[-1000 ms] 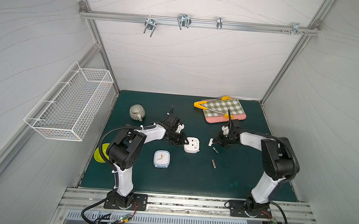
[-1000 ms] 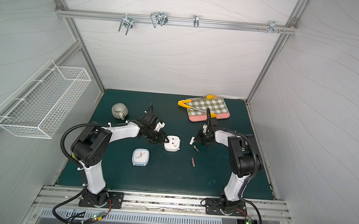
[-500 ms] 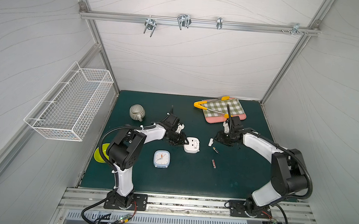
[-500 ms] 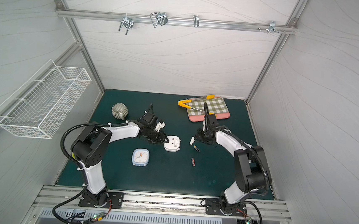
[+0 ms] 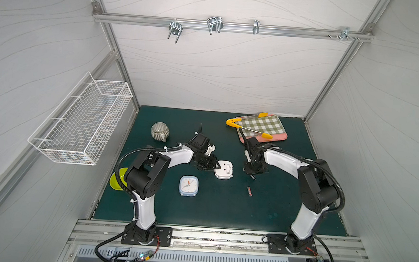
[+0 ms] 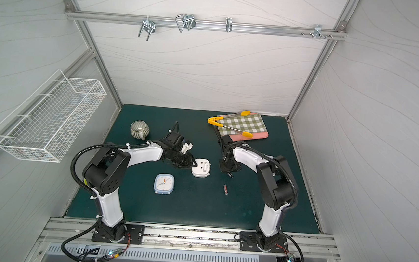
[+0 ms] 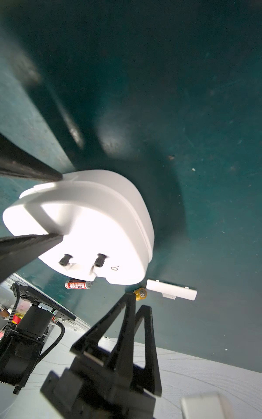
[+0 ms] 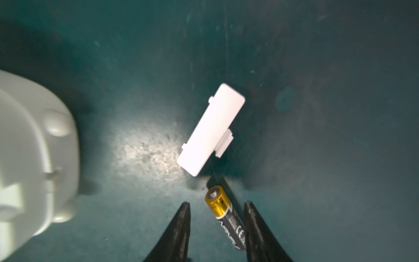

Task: Insert the battery into the alarm
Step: Pick up the battery at the center of the board.

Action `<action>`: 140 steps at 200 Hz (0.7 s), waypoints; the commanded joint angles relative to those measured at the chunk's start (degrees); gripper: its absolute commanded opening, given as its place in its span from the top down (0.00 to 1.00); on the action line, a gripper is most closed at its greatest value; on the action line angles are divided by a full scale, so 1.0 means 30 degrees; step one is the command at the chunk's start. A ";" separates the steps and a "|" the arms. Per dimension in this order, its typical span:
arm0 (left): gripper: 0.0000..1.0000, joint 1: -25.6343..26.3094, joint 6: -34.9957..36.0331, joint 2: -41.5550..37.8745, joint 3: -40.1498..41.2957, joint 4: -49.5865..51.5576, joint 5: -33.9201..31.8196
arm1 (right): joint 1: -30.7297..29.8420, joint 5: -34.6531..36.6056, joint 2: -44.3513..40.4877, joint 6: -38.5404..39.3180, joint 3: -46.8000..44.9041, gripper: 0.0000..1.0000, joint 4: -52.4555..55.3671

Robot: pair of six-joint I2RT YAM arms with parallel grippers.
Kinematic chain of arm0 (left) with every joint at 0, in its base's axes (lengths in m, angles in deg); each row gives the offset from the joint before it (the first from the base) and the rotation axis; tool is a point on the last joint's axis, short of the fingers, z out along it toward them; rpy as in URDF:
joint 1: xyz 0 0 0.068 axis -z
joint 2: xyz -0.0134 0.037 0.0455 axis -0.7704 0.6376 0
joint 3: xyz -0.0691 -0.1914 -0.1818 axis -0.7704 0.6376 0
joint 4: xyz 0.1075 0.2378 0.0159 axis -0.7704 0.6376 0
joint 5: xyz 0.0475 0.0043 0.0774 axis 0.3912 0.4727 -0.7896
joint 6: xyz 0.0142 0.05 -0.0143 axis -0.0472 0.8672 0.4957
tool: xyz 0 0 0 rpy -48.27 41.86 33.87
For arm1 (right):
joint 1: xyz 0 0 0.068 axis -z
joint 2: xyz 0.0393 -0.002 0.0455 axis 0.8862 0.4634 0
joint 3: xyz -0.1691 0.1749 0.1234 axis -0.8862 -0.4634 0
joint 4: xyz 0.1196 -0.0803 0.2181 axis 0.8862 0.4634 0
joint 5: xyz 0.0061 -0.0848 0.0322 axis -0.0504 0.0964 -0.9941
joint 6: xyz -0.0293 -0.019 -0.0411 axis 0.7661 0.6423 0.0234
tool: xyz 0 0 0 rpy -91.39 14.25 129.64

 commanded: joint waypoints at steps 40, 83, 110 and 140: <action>0.60 0.0184 0.0496 0.0449 -0.0101 0.0382 -0.0086 | -0.0464 0.0580 0.0913 0.1077 0.0795 0.69 0.2160; 0.60 0.0197 0.0520 0.0442 -0.0071 0.0355 -0.0087 | -0.0576 0.0605 0.1554 0.1100 0.1177 0.75 0.2377; 0.60 0.0201 0.0525 0.0397 -0.0043 0.0353 -0.0087 | -0.0556 0.0829 0.1829 0.1250 0.1390 0.72 0.2546; 0.60 0.0178 0.0528 0.0423 -0.0042 0.0353 -0.0078 | -0.0515 0.0650 0.2038 0.1353 0.1484 0.72 0.2565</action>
